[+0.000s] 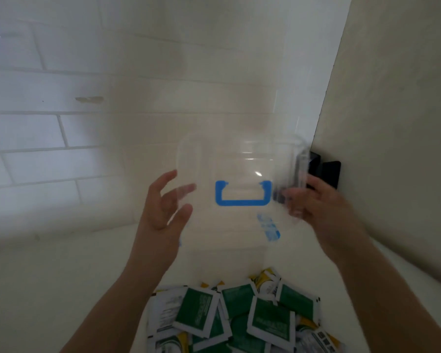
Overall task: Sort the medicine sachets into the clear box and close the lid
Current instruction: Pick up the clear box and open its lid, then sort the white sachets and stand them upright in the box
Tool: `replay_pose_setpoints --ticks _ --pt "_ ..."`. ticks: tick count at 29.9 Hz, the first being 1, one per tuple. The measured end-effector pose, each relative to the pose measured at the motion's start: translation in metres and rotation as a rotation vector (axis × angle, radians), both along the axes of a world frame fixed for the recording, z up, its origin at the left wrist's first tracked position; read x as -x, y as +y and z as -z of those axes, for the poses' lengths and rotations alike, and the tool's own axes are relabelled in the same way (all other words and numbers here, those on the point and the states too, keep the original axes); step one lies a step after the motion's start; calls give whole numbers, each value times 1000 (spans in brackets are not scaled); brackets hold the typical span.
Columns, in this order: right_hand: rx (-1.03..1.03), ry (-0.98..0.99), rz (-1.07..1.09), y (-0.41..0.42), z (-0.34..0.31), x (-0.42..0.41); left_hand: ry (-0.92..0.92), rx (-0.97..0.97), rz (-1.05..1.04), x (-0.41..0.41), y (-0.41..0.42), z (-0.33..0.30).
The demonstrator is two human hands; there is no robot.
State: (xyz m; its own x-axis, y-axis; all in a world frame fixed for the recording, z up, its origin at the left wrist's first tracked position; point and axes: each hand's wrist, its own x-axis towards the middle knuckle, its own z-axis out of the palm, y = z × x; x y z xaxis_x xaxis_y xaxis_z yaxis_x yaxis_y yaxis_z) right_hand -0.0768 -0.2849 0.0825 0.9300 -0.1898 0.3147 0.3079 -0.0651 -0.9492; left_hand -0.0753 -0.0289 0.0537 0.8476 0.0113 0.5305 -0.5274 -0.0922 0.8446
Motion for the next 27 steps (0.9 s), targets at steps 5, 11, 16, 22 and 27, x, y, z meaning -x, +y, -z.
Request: replay_pose_setpoints --ticks 5,11,16,22,27 --pt "92 -304 146 -60 -10 49 -118 -389 -62 10 -2 11" --pt "482 -8 629 -147 51 91 -101 -491 -173 30 9 53" --pt "804 33 579 -128 96 98 86 -549 -126 49 16 83" --pt "1084 60 394 -110 122 88 174 -598 -93 58 13 93" --pt "1261 219 214 -109 126 79 172 -675 -54 59 12 96"
